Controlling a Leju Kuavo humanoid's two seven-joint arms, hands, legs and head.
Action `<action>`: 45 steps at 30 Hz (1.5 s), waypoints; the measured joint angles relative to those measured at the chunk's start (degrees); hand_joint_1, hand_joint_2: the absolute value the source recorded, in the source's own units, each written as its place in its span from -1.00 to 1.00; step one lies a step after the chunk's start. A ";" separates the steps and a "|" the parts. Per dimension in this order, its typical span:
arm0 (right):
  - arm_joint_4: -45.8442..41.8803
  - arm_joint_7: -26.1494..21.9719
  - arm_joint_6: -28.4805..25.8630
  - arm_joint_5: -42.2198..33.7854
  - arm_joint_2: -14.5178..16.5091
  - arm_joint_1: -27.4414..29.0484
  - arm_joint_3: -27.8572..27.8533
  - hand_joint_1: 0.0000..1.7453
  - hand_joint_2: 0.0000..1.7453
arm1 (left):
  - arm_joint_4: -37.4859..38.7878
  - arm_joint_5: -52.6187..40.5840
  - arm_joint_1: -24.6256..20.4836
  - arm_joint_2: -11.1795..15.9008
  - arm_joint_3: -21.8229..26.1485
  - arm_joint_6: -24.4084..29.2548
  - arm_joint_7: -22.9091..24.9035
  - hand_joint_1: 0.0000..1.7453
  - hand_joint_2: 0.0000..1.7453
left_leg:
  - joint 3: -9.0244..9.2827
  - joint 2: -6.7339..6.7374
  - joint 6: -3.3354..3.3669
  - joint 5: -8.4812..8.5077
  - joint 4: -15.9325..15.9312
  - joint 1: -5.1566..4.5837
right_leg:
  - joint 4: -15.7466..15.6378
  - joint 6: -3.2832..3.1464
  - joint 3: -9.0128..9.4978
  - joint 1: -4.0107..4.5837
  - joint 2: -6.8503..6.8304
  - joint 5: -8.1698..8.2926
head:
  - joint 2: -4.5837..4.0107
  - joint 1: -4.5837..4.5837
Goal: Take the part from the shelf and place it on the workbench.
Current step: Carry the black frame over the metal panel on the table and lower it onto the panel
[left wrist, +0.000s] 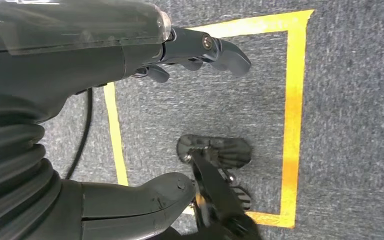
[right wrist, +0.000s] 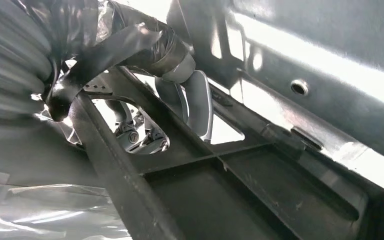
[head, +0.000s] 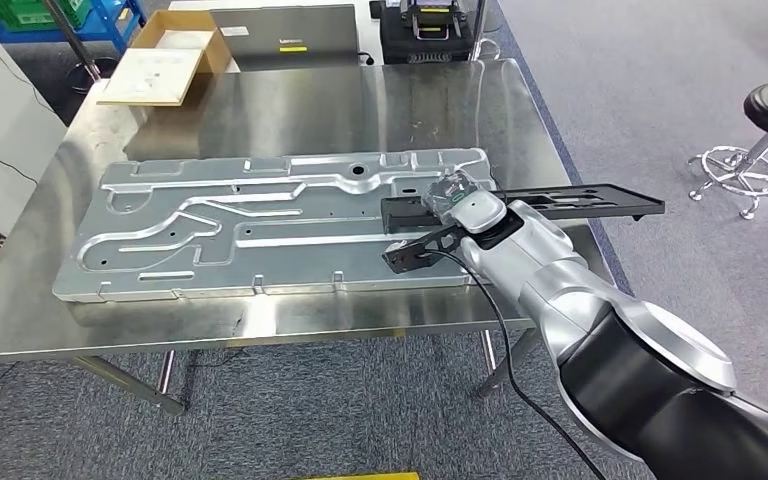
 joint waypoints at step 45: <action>-51.47 -19.36 -34.31 -26.96 -8.71 19.75 -36.52 -1.00 -1.00 | 0.21 -0.98 -3.75 -3.23 -8.00 -1.17 -8.54 -1.00 -1.00 | 3.27 -0.84 3.23 -0.16 -3.62 -0.53 | 9.45 1.26 -4.36 0.43 -0.07 -2.68 | 0.00 0.04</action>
